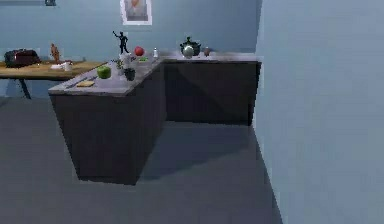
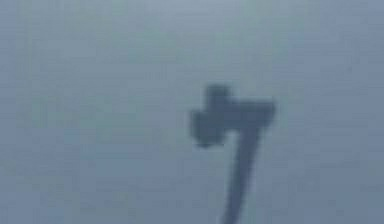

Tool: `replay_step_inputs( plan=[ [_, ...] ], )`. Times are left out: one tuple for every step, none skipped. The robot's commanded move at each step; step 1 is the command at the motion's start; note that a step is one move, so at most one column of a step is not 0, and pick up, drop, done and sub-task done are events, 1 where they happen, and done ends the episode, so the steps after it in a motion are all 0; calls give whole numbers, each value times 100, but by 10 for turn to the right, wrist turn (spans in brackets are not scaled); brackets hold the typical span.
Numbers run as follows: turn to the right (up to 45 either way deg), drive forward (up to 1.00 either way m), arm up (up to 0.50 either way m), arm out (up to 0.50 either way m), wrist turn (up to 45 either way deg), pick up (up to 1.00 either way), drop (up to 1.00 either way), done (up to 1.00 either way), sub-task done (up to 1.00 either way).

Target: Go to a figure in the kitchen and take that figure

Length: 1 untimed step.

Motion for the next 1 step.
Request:
replay_step_inputs(
  plan=[
    [0, 100, 0, 0, 0, 0, 0, 0, 0]
  ],
)
